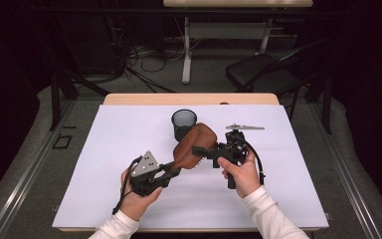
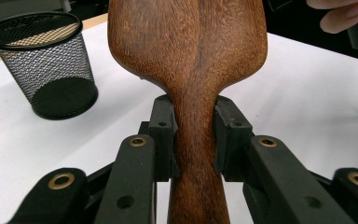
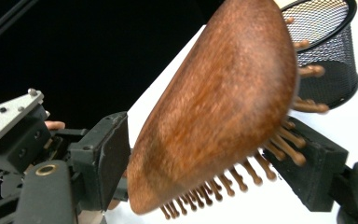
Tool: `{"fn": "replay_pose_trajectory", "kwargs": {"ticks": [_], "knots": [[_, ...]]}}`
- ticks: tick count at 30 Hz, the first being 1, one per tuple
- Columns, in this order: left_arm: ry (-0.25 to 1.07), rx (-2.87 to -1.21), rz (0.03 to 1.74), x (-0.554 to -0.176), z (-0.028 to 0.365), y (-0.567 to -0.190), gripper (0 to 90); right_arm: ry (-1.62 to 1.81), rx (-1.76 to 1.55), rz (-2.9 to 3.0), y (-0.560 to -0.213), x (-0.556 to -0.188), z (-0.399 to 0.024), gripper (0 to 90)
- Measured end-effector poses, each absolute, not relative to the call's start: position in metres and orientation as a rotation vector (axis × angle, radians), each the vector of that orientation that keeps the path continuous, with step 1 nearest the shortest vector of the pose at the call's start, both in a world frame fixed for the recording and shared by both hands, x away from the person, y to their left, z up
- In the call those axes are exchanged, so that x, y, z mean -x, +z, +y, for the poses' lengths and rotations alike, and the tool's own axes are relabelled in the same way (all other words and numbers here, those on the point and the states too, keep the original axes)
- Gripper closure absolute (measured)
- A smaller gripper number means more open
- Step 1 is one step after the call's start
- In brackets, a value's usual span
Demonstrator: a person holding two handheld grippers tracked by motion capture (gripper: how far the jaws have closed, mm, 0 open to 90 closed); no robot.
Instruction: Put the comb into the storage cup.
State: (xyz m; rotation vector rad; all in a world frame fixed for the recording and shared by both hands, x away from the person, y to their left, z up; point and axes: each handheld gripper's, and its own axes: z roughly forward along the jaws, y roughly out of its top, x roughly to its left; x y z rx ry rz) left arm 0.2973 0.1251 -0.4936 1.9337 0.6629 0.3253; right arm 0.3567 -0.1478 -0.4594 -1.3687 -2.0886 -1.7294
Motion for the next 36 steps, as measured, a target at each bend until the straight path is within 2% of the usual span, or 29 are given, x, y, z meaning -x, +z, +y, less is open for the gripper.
{"fn": "replay_pose_trajectory", "kwargs": {"ticks": [30,36], "knots": [[0.321,-1.938,0.641,-0.294,0.12,-0.494,71.7,-1.722,1.396,-1.977,-0.467,-0.369,-0.144,22.7],[0.315,-1.939,0.642,-0.294,0.119,-0.495,71.7,-1.728,1.395,-1.974,-0.468,-0.37,-0.143,25.1]]}}
